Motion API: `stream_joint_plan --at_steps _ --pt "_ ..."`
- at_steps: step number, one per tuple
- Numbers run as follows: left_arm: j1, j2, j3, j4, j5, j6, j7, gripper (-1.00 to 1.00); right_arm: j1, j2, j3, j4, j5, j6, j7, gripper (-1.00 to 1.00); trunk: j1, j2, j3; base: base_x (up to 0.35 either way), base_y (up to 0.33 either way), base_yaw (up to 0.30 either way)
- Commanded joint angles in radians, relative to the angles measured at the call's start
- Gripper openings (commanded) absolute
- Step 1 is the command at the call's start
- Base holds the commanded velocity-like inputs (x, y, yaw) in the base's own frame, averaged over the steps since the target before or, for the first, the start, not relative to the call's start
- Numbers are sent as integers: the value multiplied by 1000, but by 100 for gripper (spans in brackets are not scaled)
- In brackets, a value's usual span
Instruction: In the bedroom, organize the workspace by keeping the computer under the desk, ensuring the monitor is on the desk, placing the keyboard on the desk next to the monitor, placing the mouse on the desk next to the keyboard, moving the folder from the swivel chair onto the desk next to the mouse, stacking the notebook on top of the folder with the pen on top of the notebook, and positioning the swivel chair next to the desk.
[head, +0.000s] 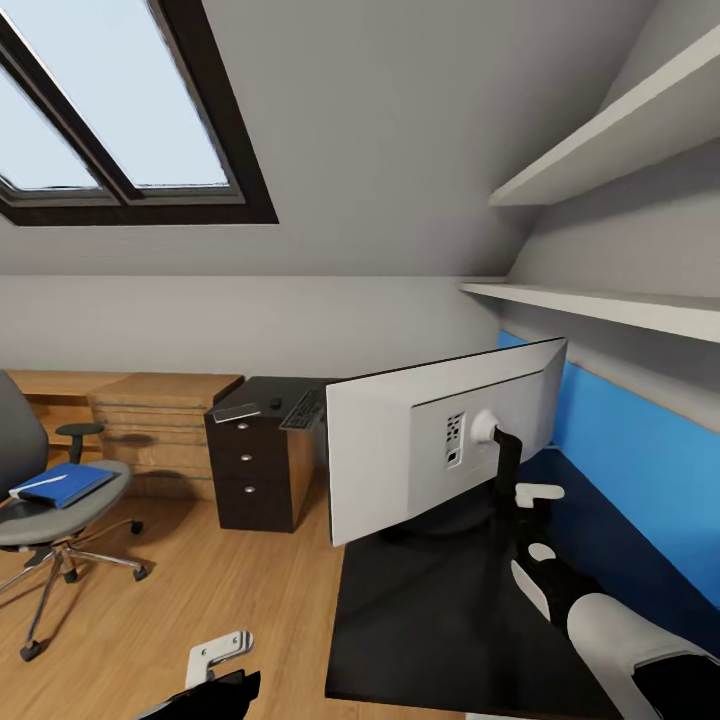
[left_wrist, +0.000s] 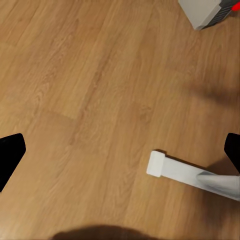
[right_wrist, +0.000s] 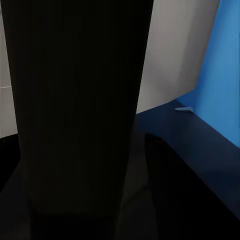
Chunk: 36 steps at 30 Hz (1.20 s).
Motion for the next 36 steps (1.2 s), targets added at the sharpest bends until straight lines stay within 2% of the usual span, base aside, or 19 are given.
stream_joint_plan --at_steps 1,10,15,23,36 --pt "0 -1 1 -1 11 3 7 100 -1 -1 26 2 -24 -8 -7 -100 0 -1 -1 35 -36 0" --pt "0 0 7 -3 11 2 7 100 -1 -1 26 8 -22 -8 -7 -100 0 -1 -1 7 -31 0" --pt "0 12 11 -3 11 4 5 100 -1 -1 26 9 -22 -8 -7 -100 0 -1 -1 0 -41 0" --pt "0 17 12 -3 11 3 3 100 -1 -1 26 9 -22 -8 -7 -100 0 -1 -1 47 -56 0" --pt "0 18 13 -3 11 4 4 100 -1 -2 26 9 -22 -8 -7 -100 0 -1 -1 29 -56 0"
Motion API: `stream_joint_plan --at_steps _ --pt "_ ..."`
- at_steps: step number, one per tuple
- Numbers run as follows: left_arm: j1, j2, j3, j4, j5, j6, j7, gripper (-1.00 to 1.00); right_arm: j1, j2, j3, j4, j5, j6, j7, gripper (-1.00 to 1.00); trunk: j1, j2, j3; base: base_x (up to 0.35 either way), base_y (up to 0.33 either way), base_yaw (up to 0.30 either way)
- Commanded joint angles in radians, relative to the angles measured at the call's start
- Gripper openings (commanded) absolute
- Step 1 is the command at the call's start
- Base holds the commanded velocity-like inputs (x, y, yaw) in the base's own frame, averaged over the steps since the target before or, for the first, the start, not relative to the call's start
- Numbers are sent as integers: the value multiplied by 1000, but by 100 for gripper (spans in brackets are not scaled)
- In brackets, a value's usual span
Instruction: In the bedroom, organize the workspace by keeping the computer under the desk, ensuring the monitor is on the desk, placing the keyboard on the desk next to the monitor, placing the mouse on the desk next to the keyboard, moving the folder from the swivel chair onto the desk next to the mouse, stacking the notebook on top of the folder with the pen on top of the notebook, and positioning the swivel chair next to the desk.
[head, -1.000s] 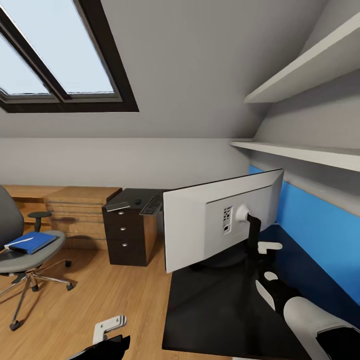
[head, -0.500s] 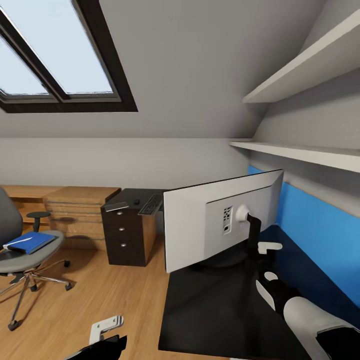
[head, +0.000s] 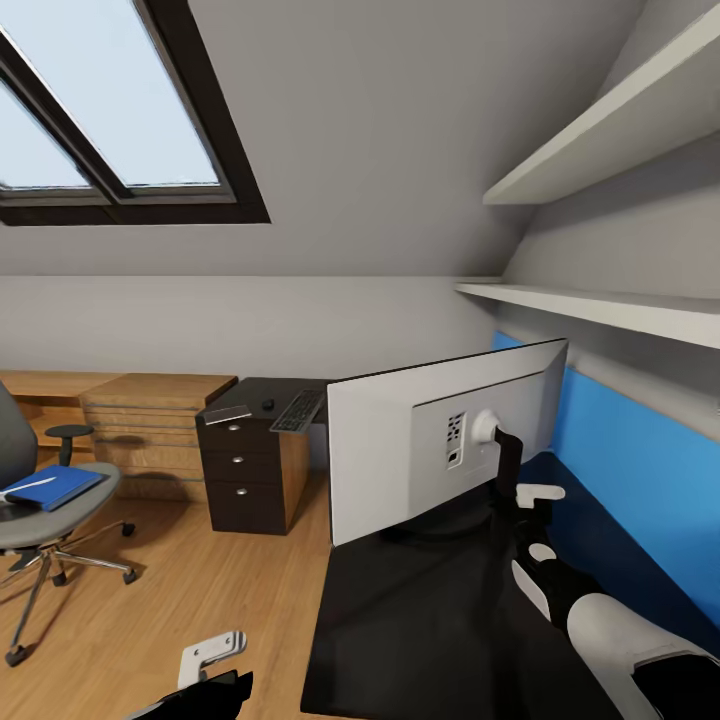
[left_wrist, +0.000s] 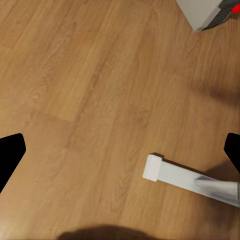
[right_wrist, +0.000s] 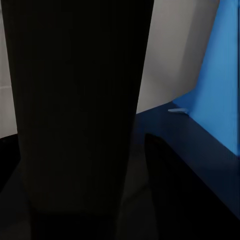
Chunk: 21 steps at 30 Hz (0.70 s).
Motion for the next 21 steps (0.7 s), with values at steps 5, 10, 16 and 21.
stream_joint_plan --at_steps 5,10,16,21 --pt "0 -1 1 -2 11 3 8 100 0 -2 38 5 -31 -8 -8 -100 0 0 -1 0 -174 0" --pt "0 -1 2 -2 11 3 9 100 0 -3 38 5 -31 -8 -8 -100 0 0 -1 0 -31 0" --pt "0 -1 2 -2 11 3 9 100 0 -3 38 5 -31 -8 -8 -100 0 0 -1 0 -4 0" --pt "0 -1 2 -2 11 3 10 100 0 -2 38 5 -31 -8 -8 -100 0 0 -1 0 0 0"
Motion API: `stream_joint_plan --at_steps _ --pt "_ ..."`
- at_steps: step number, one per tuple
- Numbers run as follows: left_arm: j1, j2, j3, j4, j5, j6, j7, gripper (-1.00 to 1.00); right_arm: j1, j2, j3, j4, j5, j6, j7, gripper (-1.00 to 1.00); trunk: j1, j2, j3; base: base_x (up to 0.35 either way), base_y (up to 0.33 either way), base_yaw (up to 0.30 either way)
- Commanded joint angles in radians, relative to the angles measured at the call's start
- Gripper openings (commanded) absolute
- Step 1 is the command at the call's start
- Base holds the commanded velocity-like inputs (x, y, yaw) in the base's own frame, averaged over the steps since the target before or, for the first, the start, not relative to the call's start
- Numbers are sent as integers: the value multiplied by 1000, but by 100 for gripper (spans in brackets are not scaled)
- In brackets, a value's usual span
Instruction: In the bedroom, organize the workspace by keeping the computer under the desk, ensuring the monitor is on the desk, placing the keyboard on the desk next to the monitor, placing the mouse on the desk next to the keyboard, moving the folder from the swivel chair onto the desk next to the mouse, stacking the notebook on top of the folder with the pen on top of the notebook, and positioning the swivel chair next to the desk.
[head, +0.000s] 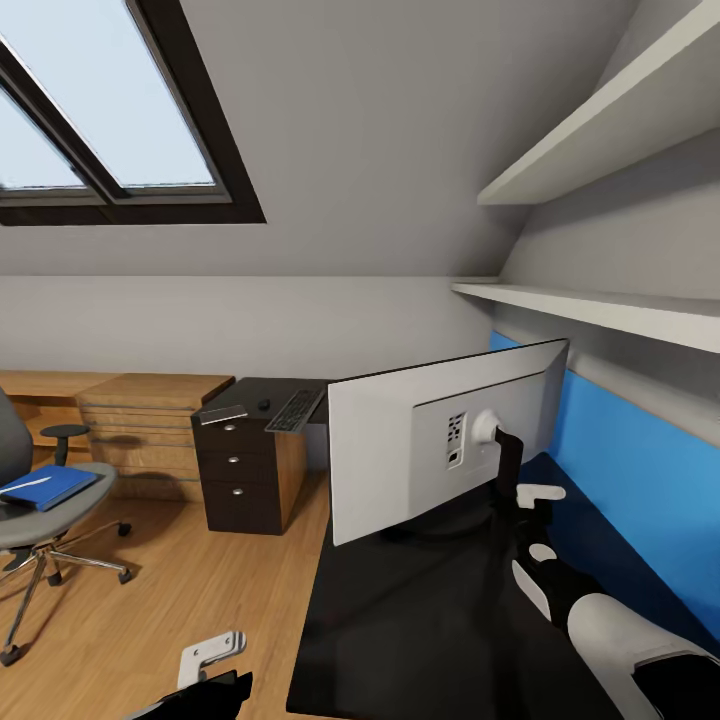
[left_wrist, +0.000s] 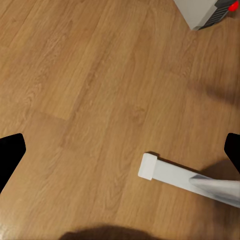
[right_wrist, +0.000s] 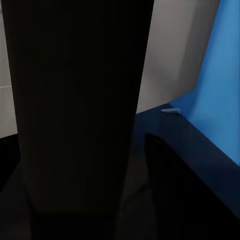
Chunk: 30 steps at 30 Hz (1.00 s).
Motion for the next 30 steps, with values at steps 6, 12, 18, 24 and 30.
stream_joint_plan --at_steps 6,12,18,24,30 --pt "0 -1 1 -2 12 3 7 100 0 -2 38 3 -30 -7 -7 -100 0 0 -1 0 0 0" --pt "0 -1 1 -2 12 2 7 100 0 -2 38 3 -30 -7 -7 -100 0 0 -1 0 0 0" --pt "0 -1 1 -2 12 2 7 100 0 -2 38 3 -30 -7 -7 -100 0 0 -1 0 -9 0" --pt "0 -1 1 -2 12 3 8 100 0 -2 39 3 -30 -7 -7 -100 0 0 -1 0 -76 0" --pt "0 -1 1 -2 12 3 9 100 0 -2 39 3 -30 -7 -7 -100 0 0 -1 0 -9 0"
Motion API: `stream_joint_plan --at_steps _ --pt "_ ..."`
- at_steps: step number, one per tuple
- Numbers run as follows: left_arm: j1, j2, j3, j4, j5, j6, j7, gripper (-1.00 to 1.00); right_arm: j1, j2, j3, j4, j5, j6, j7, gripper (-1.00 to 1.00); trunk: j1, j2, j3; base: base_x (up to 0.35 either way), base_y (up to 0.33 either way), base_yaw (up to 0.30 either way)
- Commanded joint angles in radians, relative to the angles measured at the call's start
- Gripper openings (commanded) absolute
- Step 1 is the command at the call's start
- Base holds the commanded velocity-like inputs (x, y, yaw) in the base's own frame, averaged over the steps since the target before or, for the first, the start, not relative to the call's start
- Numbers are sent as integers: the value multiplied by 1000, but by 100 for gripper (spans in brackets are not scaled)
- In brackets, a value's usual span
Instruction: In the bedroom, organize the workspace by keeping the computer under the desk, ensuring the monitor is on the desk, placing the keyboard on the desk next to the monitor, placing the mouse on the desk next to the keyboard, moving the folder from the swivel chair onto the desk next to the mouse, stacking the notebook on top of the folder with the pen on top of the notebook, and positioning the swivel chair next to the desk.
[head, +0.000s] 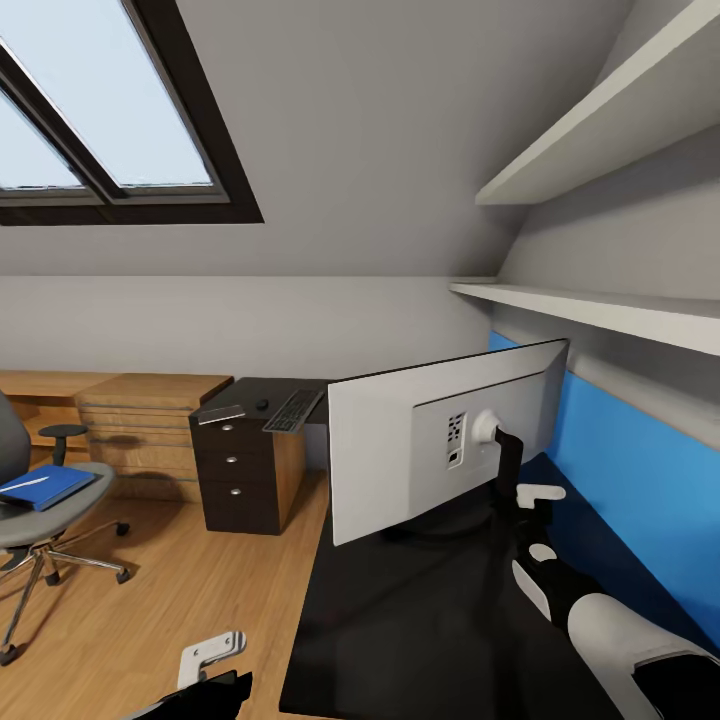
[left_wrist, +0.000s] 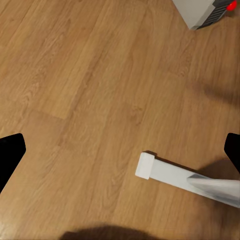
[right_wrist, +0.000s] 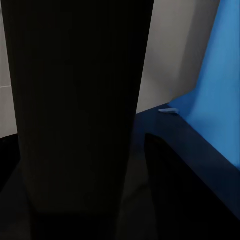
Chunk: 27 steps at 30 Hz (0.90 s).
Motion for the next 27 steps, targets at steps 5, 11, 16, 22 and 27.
stream_joint_plan --at_steps 5,11,16,22,27 --pt "0 -1 1 -2 11 3 7 100 0 -2 40 4 -31 -7 -8 -100 0 -1 -1 0 -1 0" --pt "0 -1 1 -2 11 3 7 100 0 -2 40 4 -31 -7 -8 100 0 -1 -1 0 0 0" --pt "0 -1 1 -2 10 3 7 100 0 -2 40 3 -31 -7 -8 100 0 -1 -1 0 0 0" --pt "0 -1 1 -2 10 3 7 100 0 -2 40 2 -31 -7 -8 100 0 -1 -1 0 0 0" --pt "0 -1 1 -2 10 3 7 100 0 -2 40 2 -31 -7 -8 100 0 -1 -1 0 0 0"
